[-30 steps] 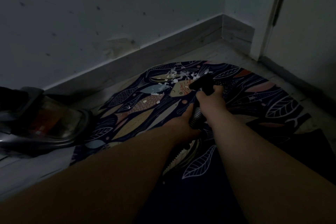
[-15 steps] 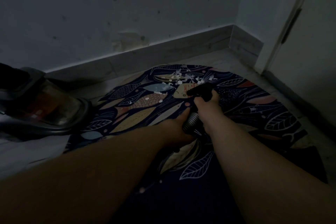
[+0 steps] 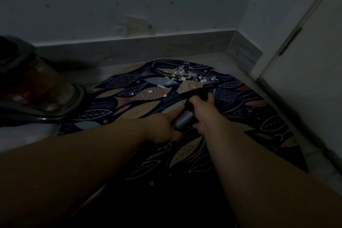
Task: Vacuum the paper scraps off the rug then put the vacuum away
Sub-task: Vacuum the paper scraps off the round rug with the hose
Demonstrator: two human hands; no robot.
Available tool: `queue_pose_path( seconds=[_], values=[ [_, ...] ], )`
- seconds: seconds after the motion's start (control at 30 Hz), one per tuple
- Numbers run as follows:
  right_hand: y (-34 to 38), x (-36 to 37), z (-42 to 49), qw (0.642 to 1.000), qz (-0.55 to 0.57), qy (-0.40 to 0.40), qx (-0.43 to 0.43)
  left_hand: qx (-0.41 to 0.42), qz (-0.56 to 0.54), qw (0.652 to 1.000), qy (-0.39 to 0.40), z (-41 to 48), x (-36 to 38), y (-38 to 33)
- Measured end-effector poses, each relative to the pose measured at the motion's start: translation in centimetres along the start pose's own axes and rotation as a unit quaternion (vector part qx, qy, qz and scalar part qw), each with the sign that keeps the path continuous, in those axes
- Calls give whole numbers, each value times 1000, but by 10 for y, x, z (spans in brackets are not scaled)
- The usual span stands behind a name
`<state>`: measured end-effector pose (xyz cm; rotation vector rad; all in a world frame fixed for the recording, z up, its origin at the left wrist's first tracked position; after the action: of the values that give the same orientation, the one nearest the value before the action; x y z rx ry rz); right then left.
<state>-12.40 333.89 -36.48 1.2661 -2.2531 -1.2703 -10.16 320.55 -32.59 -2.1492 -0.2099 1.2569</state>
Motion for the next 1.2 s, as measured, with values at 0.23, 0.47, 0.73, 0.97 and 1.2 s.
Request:
queue_pose_path(
  seconds=[0.23, 0.47, 0.73, 0.97, 1.2],
  values=[
    [-20, 44, -31, 1000, -13, 13, 12, 8, -40, 999, -27, -32, -14, 43],
    [-26, 85, -49, 999, -42, 16, 0, -26, -56, 998, -25, -46, -38, 78],
    [-28, 122, -55, 998, -61, 9, -11, -42, -45, 998, -25, -49, -52, 111],
    [-14, 154, -70, 994, -79, 67, -23, -50, -113, 991, -53, -52, -65, 129],
    [-11, 170, -79, 990, -105, 93, -32, -66, -138, 987, -50, -59, -74, 139]
  ],
)
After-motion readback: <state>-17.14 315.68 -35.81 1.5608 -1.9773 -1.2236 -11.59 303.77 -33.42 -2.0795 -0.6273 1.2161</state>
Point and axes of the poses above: each hand's wrist, its own z-axis towards the middle knuckle, its own x-axis out of the palm, y = z × x, the point moved 9 cm from there along z, towards the middle knuckle, and after that the axes turned 15 degrees about -y, right-handed, at the moved point
